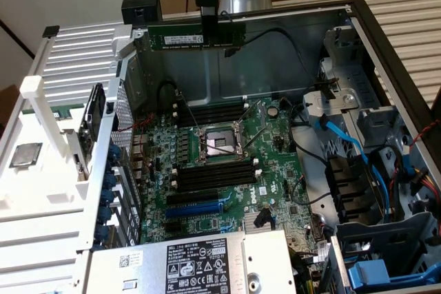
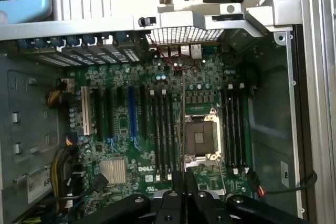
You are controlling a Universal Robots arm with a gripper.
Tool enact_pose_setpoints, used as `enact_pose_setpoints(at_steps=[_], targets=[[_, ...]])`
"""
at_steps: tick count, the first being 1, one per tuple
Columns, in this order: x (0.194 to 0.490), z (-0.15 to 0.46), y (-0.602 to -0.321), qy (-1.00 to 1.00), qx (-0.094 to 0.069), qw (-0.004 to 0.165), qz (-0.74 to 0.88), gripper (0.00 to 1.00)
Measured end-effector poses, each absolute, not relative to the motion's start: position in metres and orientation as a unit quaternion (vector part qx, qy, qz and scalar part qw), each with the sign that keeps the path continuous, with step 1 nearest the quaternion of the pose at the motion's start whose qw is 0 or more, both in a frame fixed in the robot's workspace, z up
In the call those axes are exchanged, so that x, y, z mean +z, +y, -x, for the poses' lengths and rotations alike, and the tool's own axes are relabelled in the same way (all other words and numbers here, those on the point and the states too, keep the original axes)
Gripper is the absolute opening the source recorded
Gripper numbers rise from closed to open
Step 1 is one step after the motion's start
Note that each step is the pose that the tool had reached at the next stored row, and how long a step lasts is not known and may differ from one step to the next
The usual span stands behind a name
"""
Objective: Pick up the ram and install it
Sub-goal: 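Pick up the ram and move it above insertion slot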
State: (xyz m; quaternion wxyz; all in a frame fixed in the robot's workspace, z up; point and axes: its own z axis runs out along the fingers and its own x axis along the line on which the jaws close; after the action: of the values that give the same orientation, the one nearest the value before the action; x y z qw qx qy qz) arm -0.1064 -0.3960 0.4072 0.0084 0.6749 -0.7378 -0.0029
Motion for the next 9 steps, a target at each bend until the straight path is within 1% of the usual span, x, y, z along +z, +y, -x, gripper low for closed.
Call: enact_pose_setpoints(at_steps=[9], targets=[[0.3998, 0.103, -0.3958, -0.738, -0.003, 0.008, -0.675, 0.12]])
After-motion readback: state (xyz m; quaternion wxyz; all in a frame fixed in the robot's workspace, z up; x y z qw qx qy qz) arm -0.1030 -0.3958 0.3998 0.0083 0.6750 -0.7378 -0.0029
